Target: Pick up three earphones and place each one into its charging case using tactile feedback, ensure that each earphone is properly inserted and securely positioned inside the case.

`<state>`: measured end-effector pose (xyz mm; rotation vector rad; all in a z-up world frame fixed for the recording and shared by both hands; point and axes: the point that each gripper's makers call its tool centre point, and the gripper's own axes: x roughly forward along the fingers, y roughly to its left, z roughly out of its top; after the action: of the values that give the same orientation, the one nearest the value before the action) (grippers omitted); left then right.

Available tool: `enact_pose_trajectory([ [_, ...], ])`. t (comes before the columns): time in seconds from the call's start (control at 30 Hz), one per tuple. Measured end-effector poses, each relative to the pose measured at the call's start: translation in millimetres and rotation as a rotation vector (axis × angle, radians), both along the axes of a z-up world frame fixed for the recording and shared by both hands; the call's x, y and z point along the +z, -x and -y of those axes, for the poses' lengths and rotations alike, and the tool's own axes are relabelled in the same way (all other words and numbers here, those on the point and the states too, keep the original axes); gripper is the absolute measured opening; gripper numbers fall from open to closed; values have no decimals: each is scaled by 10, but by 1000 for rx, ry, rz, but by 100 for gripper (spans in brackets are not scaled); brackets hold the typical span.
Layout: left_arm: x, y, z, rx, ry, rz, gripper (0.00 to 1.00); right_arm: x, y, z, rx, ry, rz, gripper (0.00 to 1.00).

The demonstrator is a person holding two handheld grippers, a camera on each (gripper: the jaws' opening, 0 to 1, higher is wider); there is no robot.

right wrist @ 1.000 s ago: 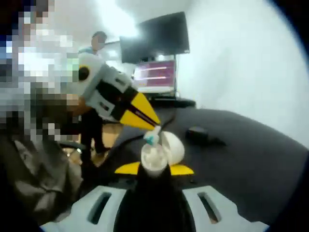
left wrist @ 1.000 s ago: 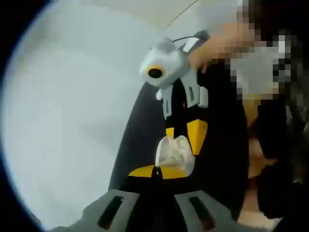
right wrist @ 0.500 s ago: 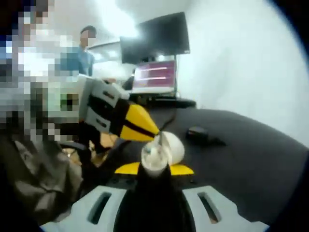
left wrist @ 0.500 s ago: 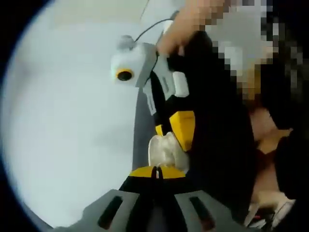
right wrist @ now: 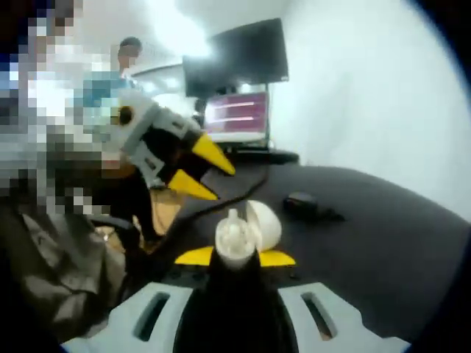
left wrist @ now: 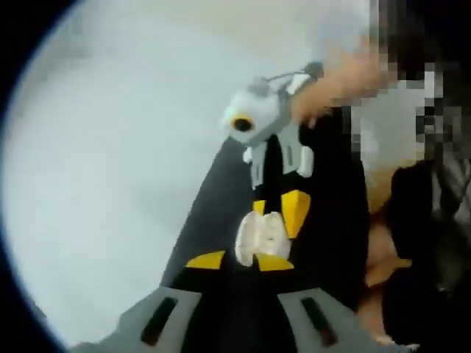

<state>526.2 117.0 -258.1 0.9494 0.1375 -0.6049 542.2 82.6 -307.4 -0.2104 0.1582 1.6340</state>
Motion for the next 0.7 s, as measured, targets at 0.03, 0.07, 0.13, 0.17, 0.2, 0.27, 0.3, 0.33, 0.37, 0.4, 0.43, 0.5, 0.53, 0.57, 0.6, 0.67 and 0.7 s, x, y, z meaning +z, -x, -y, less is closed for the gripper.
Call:
enact_pose_trajectory([
  [0.03,15,-26,-77,9,76,-34,19,0,-1,1,0,0,-1,22],
  [0.07,-7,-30,-91,-12,140,-83,24,0,-2,1,0,0,-4,22],
  [0.13,-62,-51,-77,-56,315,-205,34,0,-7,0,1,-1,-16,22],
  [0.17,-92,-63,-52,-82,403,-264,41,0,-9,1,1,-1,-22,22],
  [0.2,-120,-111,-44,-87,479,-307,44,0,-8,1,0,-1,-25,22],
  [0.27,-183,-214,-40,-98,526,-345,46,-2,0,1,-1,0,-18,22],
  [0.3,-210,-265,-41,-107,528,-353,45,-4,3,2,-2,1,-16,22],
  [0.33,-246,-276,9,-138,534,-381,45,-4,2,2,-4,1,-17,22],
  [0.37,-286,-255,72,-199,528,-409,47,-7,2,2,-5,3,-24,22],
  [0.4,-332,-224,131,-251,518,-438,48,-7,-5,0,-7,4,-37,22],
  [0.43,-374,-226,156,-274,515,-455,49,-7,-8,-1,-8,5,-47,22],
  [0.5,-447,-255,172,-296,464,-447,48,-9,-2,-3,-8,6,-53,22],
  [0.53,-455,-251,204,-323,445,-429,46,-10,5,-4,-6,7,-50,22],
  [0.57,-464,-256,223,-346,435,-419,44,-11,10,-5,-5,8,-47,22],
  [0.6,-469,-241,249,-370,427,-413,42,-11,17,-7,-2,8,-42,22],
  [0.67,-463,-219,293,-424,420,-386,39,-12,32,-12,1,10,-36,22],
  [0.7,-470,-217,303,-439,423,-387,39,-13,37,-11,4,11,-33,22],
])
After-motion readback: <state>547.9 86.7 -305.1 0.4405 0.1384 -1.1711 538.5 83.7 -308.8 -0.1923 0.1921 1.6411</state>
